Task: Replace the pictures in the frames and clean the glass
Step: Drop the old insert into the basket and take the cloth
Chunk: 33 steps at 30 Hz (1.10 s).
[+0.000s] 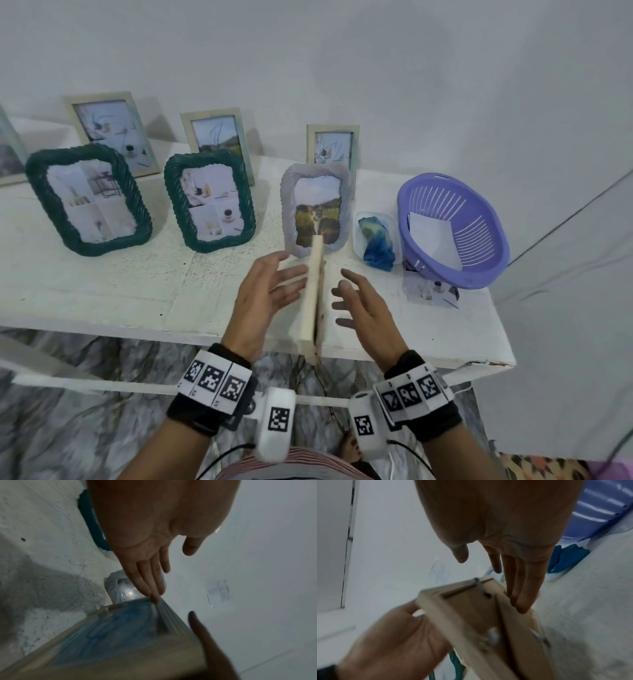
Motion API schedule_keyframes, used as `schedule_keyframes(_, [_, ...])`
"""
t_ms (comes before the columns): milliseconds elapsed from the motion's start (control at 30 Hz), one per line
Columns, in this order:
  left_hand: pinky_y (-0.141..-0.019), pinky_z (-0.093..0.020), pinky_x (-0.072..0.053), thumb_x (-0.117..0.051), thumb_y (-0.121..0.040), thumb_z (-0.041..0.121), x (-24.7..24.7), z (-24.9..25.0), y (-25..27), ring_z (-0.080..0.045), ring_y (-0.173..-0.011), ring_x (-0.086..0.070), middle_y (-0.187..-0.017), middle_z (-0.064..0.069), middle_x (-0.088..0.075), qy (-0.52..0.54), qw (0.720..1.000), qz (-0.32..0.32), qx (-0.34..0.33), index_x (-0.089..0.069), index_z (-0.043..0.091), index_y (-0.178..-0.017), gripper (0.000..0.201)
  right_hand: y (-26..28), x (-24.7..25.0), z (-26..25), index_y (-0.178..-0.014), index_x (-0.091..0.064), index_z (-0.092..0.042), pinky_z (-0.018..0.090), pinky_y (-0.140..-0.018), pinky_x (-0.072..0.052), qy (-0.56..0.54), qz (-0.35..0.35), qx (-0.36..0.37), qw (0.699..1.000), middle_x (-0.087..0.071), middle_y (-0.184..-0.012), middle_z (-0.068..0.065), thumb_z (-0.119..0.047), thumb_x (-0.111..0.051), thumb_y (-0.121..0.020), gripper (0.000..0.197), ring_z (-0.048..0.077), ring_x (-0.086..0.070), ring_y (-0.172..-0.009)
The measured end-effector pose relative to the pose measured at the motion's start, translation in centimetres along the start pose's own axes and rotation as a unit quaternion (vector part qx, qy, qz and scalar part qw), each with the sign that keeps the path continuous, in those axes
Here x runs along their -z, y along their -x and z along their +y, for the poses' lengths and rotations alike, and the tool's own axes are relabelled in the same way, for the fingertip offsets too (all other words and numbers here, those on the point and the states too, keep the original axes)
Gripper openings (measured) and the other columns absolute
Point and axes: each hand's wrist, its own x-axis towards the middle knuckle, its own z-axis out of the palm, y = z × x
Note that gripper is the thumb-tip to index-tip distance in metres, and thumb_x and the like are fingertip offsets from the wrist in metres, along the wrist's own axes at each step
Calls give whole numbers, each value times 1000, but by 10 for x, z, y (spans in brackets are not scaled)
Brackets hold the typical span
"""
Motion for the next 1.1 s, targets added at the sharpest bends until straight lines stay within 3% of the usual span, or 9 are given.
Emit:
schedule_keyframes(100, [-91,-31,-52,-35,-106,30,-14,-8,0,-20,-104,-70,-112,-4,-73,-71,996,-58,-4,-58,14,-121,32,2,14,-11,-130,-49,-27,40,-79,-58,-91,11,-24,995,-70,-106,-2,-46,-48,-92,42,17,-69,-96])
schedule_keyframes(300, [-95,-32,-47,-51,-101,30,-9,-51,-10,-15,-114,-60,-117,6,-64,-228,973,-21,32,-59,29,-116,17,0,40,14,-129,-50,-21,42,-77,-58,-46,93,-34,994,-73,-97,13,-4,-49,-96,37,26,-70,-86])
schedule_keyframes(467, [-76,-20,-51,-50,-102,28,-16,-48,-9,1,-94,-66,-111,14,-65,-93,993,-10,69,-49,33,-132,30,6,38,19,-130,-52,-18,35,-74,-58,-215,80,-47,972,-73,-100,15,1,-49,-96,39,23,-69,-88])
schedule_keyframes(600, [-77,-12,-50,-46,-104,19,-16,-42,-12,7,-92,-65,-105,22,-68,-66,998,11,13,-48,36,-134,35,2,28,11,-130,-52,-20,35,-72,-56,-268,35,-54,961,-70,-106,17,0,-46,-97,38,24,-67,-91])
schedule_keyframes(667, [-75,-7,-46,-43,-105,16,-12,-39,-14,8,-84,-62,-92,22,-67,-86,996,19,-18,-46,36,-137,38,-5,27,5,-123,-55,-25,36,-69,-56,-204,26,-61,977,-70,-105,13,-8,-45,-99,31,22,-67,-88])
schedule_keyframes(767, [-71,0,-40,-41,-105,17,-2,-36,-17,10,-70,-51,-83,23,-48,-115,992,26,-51,-43,39,-140,40,-34,32,4,-121,-54,-25,43,-81,-55,86,71,17,994,-66,-108,8,-19,-44,-100,24,21,-64,-93])
schedule_keyframes(867, [-69,1,-38,-40,-106,19,10,-37,-21,9,-66,-43,-83,23,-35,-141,987,34,-68,-42,41,-141,42,-73,37,-4,-132,-49,-11,43,-96,-45,316,104,106,937,-55,-126,14,-13,-45,-97,35,29,-53,-112])
schedule_keyframes(967, [-69,1,-37,-40,-106,18,17,-36,-25,10,-67,-43,-84,23,-36,-145,986,40,-74,-42,43,-139,42,-110,37,-13,-136,-44,-6,43,-104,-33,465,82,117,874,-44,-136,20,-8,-44,-94,43,37,-41,-124])
schedule_keyframes(1100, [-80,4,-35,-39,-106,15,24,-33,-28,19,-87,-50,-105,24,-49,-151,985,42,-77,-39,36,-144,44,-148,32,-9,-132,-42,-8,43,-93,-40,604,75,47,792,-40,-135,19,-12,-46,-90,42,38,-43,-116])
